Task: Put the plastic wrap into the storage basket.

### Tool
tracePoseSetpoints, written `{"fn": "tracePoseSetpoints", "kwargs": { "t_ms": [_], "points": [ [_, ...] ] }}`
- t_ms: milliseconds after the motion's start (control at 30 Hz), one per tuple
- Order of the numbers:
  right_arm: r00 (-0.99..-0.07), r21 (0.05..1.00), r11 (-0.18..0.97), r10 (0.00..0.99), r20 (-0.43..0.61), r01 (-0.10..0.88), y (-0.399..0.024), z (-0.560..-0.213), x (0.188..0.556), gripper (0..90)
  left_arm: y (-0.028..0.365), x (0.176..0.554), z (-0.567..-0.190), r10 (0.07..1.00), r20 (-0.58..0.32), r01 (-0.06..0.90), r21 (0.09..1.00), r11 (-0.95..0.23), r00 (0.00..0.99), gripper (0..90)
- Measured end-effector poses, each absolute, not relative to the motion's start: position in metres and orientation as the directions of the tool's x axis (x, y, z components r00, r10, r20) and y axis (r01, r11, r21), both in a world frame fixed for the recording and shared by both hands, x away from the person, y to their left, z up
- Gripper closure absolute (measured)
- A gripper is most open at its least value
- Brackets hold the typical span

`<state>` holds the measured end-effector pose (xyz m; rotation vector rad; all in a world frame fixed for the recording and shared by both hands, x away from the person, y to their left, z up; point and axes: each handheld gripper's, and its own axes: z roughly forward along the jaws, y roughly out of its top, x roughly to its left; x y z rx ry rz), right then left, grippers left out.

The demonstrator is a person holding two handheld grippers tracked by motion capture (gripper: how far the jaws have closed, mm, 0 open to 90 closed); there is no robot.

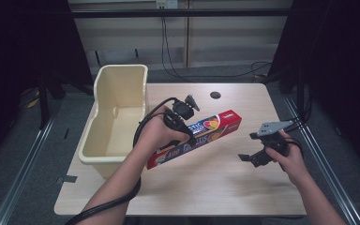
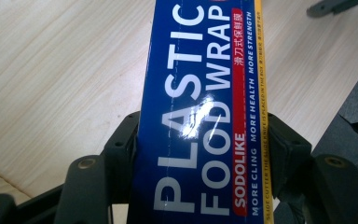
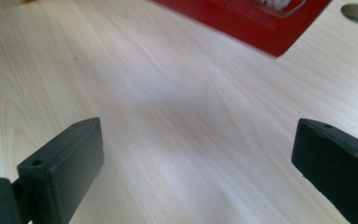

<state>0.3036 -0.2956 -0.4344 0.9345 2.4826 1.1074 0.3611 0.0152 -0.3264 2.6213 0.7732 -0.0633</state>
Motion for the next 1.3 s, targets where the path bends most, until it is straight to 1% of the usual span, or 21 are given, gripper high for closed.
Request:
{"fn": "tracePoseSetpoints", "kwargs": {
  "t_ms": [100,400,567,733,767,900,933,1133,1300],
  "points": [
    [-0.759,0.726,0.519,0.651,0.007,0.452,-0.294,-0.437,0.302,2.4,0.014,0.362,-0.323,0.525,-0.158,0.543,0.369,-0.754,0.836,39.9],
    [-0.760,0.729,0.506,0.649,0.032,0.462,-0.290,-0.445,0.299,2.1,0.013,0.365,-0.310,0.546,-0.165,0.564,0.377,-0.734,0.821,39.9],
    [-0.757,0.725,0.504,0.652,0.035,0.469,-0.288,-0.449,0.297,2.2,0.017,0.367,-0.302,0.568,-0.169,0.585,0.376,-0.718,0.806,39.9],
    [-0.777,0.731,0.509,0.628,0.046,0.455,-0.284,-0.450,0.295,2.1,0.022,0.370,-0.293,0.577,-0.161,0.590,0.377,-0.714,0.801,39.9],
    [-0.776,0.727,0.512,0.629,0.045,0.457,-0.283,-0.450,0.295,2.2,0.023,0.371,-0.291,0.585,-0.171,0.601,0.371,-0.707,0.793,39.9],
    [-0.773,0.712,0.530,0.634,0.028,0.461,-0.282,-0.453,0.296,2.3,0.027,0.372,-0.285,0.603,-0.162,0.614,0.369,-0.698,0.781,39.9],
    [-0.772,0.712,0.527,0.634,0.032,0.463,-0.282,-0.453,0.296,2.3,0.028,0.372,-0.285,0.604,-0.162,0.615,0.380,-0.691,0.780,40.0],
    [-0.757,0.718,0.510,0.653,0.036,0.474,-0.285,-0.455,0.295,2.1,0.036,0.375,-0.277,0.620,-0.175,0.635,0.369,-0.679,0.765,39.9],
    [-0.762,0.711,0.521,0.647,0.033,0.473,-0.284,-0.459,0.295,2.2,0.041,0.376,-0.271,0.640,-0.172,0.650,0.376,-0.660,0.749,39.9]
  ]
}}
